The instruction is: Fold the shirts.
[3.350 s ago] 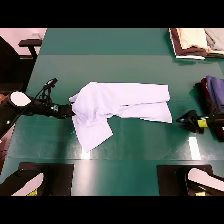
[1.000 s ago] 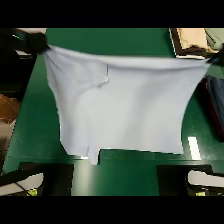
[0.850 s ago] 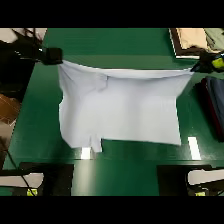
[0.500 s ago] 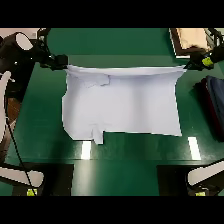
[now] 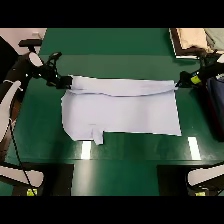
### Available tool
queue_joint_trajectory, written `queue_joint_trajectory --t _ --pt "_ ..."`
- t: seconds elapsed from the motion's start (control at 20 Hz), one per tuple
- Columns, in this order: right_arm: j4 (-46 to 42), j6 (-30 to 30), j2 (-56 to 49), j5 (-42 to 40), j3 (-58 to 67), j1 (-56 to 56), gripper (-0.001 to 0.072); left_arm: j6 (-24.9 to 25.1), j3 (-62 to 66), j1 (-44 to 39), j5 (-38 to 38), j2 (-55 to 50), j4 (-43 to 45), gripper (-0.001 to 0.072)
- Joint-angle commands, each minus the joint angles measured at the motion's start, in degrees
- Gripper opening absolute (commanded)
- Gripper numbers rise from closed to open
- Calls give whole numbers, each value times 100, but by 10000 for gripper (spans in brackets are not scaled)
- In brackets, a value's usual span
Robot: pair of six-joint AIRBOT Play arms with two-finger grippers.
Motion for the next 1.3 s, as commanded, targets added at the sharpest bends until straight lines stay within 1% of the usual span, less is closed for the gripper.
queue_joint_trajectory --t 0.0,0.05,0.1,0.2,0.3,0.5,0.6,0.7,0.85,1.0,1.2,1.25 --pt "356 -9 28 -133 -354 -7 450 -11 -354 13 94 11 -39 612" --pt "511 -11 59 -94 -352 -44 509 -7 -341 28 -81 46 -26 589" --pt "610 -15 142 26 -361 -98 509 0 -341 59 -306 157 22 496" --pt "643 -267 439 437 -407 -188 508 101 -466 153 -732 595 114 490" --pt "649 -358 1008 640 -859 -289 508 31 -1082 236 -857 1325 426 490" --pt "688 -361 2177 463 -2022 -452 507 -387 -3008 306 -881 2848 426 489" --pt "695 -361 2597 319 -2417 -455 507 -584 -3930 306 -890 3473 238 489" --pt "693 -361 2876 164 -2629 -428 507 -699 -4621 306 -734 3842 -131 489" --pt "695 -361 3097 46 -2675 -428 507 -684 -5270 304 -262 3956 -739 489" --pt "695 -361 3182 22 -2675 -428 507 -332 -5661 271 396 3954 -1556 489" --pt "693 -361 3182 28 -2677 -428 506 -306 -5766 -271 992 3956 -1823 487" --pt "691 -369 3182 33 -2677 -431 506 -310 -5724 -291 1019 3956 -1917 424"
